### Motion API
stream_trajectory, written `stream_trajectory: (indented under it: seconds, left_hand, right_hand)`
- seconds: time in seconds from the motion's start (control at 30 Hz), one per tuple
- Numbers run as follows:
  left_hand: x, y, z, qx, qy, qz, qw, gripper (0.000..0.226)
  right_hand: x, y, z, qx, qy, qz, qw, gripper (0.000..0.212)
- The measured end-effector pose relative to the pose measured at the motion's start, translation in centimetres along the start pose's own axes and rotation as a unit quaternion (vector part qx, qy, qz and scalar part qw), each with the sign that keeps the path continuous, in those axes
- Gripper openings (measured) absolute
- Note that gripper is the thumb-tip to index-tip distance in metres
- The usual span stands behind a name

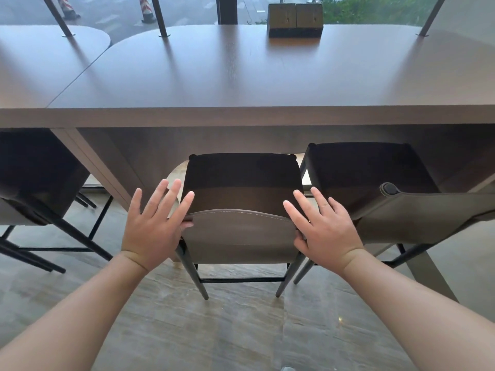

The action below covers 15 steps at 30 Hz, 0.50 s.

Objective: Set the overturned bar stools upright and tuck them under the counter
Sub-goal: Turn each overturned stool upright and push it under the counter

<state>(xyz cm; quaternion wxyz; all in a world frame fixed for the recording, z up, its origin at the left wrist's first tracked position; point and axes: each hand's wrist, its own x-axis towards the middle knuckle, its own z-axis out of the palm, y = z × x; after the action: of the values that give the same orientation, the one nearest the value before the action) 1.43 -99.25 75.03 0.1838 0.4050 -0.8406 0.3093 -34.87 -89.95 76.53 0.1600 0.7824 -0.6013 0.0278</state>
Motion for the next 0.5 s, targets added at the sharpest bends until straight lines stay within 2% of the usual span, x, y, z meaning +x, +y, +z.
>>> stream_trajectory:
  seconds: [0.5]
  left_hand:
    - [0.5,-1.9,1.5,0.012,-0.02,0.002,1.0,0.052]
  right_hand:
    - [1.7,-0.4,0.3,-0.027,0.044,-0.023,0.998,0.055]
